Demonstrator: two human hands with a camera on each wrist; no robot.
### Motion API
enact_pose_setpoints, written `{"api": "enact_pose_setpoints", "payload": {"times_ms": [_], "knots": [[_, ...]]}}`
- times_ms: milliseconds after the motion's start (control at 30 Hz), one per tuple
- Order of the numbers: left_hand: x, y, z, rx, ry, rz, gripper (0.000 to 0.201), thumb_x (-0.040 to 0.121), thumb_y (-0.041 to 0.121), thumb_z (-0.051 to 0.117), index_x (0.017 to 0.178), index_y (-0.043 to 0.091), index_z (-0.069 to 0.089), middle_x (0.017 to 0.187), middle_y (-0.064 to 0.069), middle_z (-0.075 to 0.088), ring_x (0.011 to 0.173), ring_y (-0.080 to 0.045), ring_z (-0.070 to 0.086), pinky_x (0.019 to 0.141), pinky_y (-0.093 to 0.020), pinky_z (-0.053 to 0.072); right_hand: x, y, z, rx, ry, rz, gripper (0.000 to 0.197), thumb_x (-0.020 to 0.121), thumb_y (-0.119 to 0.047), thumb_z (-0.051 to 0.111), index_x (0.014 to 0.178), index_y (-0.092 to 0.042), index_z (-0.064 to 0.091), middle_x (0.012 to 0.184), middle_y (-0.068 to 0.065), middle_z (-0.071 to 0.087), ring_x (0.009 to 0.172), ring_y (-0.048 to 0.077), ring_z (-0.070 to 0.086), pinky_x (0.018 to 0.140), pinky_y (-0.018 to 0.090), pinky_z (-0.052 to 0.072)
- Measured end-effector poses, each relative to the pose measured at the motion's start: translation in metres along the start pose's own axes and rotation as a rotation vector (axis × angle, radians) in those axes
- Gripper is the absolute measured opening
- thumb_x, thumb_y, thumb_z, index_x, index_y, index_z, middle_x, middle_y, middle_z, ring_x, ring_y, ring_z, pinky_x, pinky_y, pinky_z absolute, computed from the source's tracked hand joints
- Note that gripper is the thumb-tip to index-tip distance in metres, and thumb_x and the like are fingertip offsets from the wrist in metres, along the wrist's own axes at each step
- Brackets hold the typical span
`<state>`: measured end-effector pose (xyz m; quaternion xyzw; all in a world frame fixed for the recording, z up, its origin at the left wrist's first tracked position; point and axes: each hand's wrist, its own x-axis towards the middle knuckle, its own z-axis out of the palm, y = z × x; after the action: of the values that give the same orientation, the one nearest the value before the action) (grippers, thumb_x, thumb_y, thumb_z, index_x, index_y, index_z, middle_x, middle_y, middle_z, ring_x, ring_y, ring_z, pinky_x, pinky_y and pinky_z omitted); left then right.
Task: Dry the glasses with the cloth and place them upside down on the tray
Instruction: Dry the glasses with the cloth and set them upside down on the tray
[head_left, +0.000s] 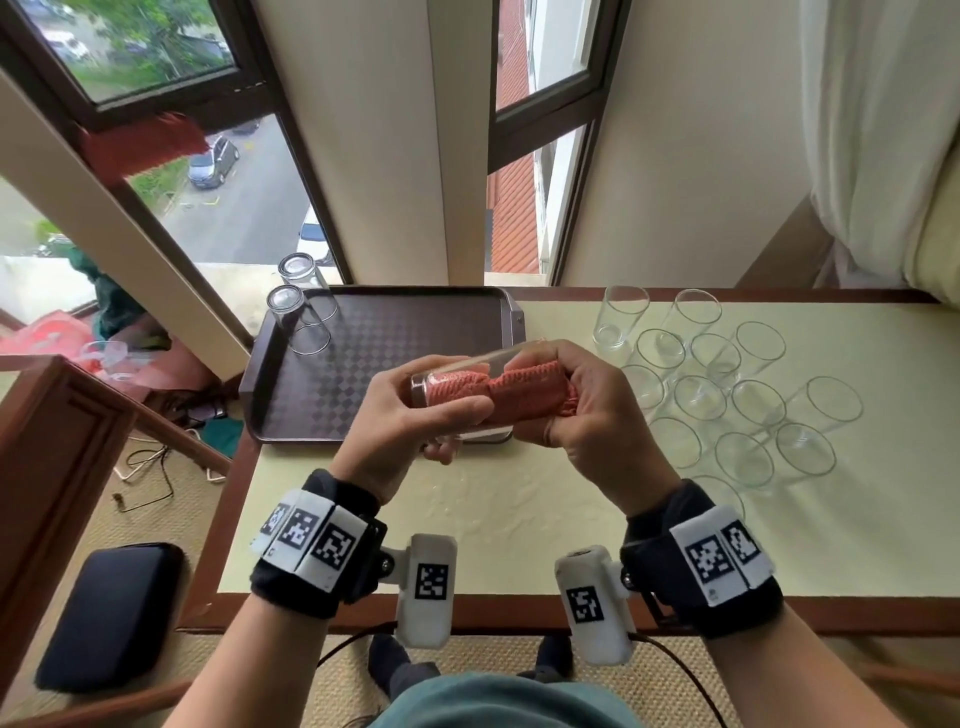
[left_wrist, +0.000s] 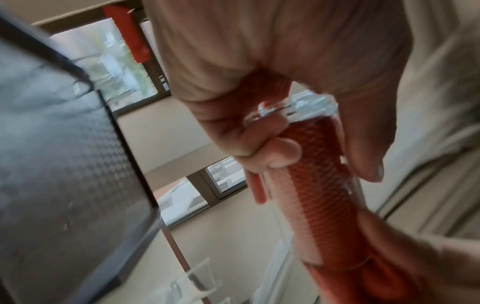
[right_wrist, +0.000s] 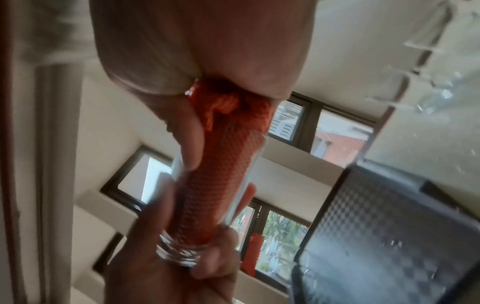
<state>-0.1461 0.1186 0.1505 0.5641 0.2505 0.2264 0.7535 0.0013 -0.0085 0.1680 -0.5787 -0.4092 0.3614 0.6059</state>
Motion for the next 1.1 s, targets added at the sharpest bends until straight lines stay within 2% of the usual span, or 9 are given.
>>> {"api": "enact_pose_setpoints", "payload": {"times_ms": [100, 200, 333, 467, 600, 733, 867, 967, 1100], "knots": [[-0.003, 0.007, -0.004, 0.204, -0.016, 0.177, 0.066, 0.054, 0.027, 0.092, 0.114, 0.013, 0.069, 0.098, -0.006, 0.076, 0.071, -0.016, 0.072, 0.062, -0.022, 0.058, 0.002, -0.002, 0.000, 0.103, -0.008, 0.041, 0.046, 0.058, 0.008, 0.073, 0.099, -0.010, 0.062, 0.090, 0.000, 0.068, 0.081, 0.005, 0.066, 0.070, 0.020, 0.053], [-0.003, 0.011, -0.004, 0.375, -0.058, 0.298, 0.071, 0.058, 0.023, 0.097, 0.122, 0.017, 0.065, 0.114, -0.003, 0.073, 0.097, -0.018, 0.073, 0.082, -0.024, 0.058, 0.006, -0.002, -0.002, 0.152, 0.013, 0.062, 0.048, 0.055, 0.012, 0.071, 0.098, -0.008, 0.063, 0.090, 0.005, 0.066, 0.079, 0.006, 0.066, 0.066, 0.019, 0.054], [0.001, 0.017, -0.003, 0.205, -0.089, 0.191, 0.079, 0.052, 0.040, 0.097, 0.120, 0.015, 0.065, 0.110, -0.006, 0.073, 0.087, -0.015, 0.073, 0.073, -0.021, 0.057, 0.007, -0.005, 0.000, 0.068, 0.024, 0.029, 0.053, 0.069, 0.034, 0.058, 0.099, -0.009, 0.062, 0.094, 0.005, 0.065, 0.082, 0.006, 0.068, 0.066, 0.023, 0.058], [0.001, 0.017, -0.005, 0.045, -0.069, 0.046, 0.078, 0.044, 0.044, 0.097, 0.113, 0.020, 0.070, 0.098, -0.003, 0.075, 0.066, -0.012, 0.067, 0.051, -0.018, 0.053, 0.007, -0.006, 0.000, -0.053, -0.005, -0.045, 0.058, 0.069, 0.033, 0.059, 0.098, -0.016, 0.061, 0.094, -0.001, 0.065, 0.087, 0.005, 0.067, 0.069, 0.027, 0.060], [-0.004, 0.016, -0.005, 0.190, -0.030, 0.206, 0.078, 0.049, 0.052, 0.094, 0.117, 0.025, 0.069, 0.112, -0.001, 0.074, 0.089, -0.019, 0.074, 0.071, -0.023, 0.059, 0.007, -0.009, 0.001, -0.031, -0.015, -0.029, 0.041, 0.073, 0.013, 0.075, 0.103, -0.012, 0.061, 0.091, 0.000, 0.066, 0.083, 0.006, 0.068, 0.074, 0.022, 0.057], [-0.002, 0.011, -0.005, 0.393, -0.051, 0.356, 0.068, 0.060, 0.034, 0.090, 0.123, 0.029, 0.065, 0.117, 0.003, 0.073, 0.102, -0.017, 0.072, 0.087, -0.030, 0.058, 0.010, -0.007, 0.000, 0.098, 0.055, -0.004, 0.033, 0.065, -0.001, 0.075, 0.095, -0.010, 0.065, 0.081, -0.003, 0.069, 0.077, 0.012, 0.068, 0.069, 0.023, 0.057], [0.001, 0.014, -0.006, 0.107, -0.065, 0.106, 0.083, 0.050, 0.045, 0.095, 0.123, 0.023, 0.064, 0.108, -0.004, 0.074, 0.087, -0.020, 0.072, 0.069, -0.025, 0.058, 0.011, -0.003, 0.001, 0.052, 0.081, -0.060, 0.038, 0.067, 0.016, 0.074, 0.092, -0.012, 0.066, 0.080, -0.005, 0.070, 0.077, 0.008, 0.068, 0.067, 0.022, 0.056], [0.002, 0.009, -0.006, 0.046, -0.024, 0.011, 0.075, 0.046, 0.048, 0.095, 0.111, 0.020, 0.070, 0.091, -0.006, 0.074, 0.071, -0.024, 0.063, 0.053, -0.021, 0.054, 0.012, 0.001, 0.005, -0.061, 0.091, -0.102, 0.036, 0.061, 0.007, 0.073, 0.088, -0.016, 0.065, 0.080, -0.007, 0.068, 0.078, 0.008, 0.069, 0.065, 0.023, 0.058], [-0.003, 0.004, -0.008, 0.205, 0.044, 0.183, 0.068, 0.050, 0.031, 0.095, 0.112, 0.020, 0.070, 0.101, -0.002, 0.077, 0.081, -0.017, 0.073, 0.069, -0.022, 0.058, 0.012, 0.005, 0.008, 0.020, 0.040, -0.029, 0.037, 0.062, 0.011, 0.072, 0.092, -0.010, 0.064, 0.080, -0.004, 0.066, 0.073, 0.003, 0.065, 0.064, 0.020, 0.055]]}}
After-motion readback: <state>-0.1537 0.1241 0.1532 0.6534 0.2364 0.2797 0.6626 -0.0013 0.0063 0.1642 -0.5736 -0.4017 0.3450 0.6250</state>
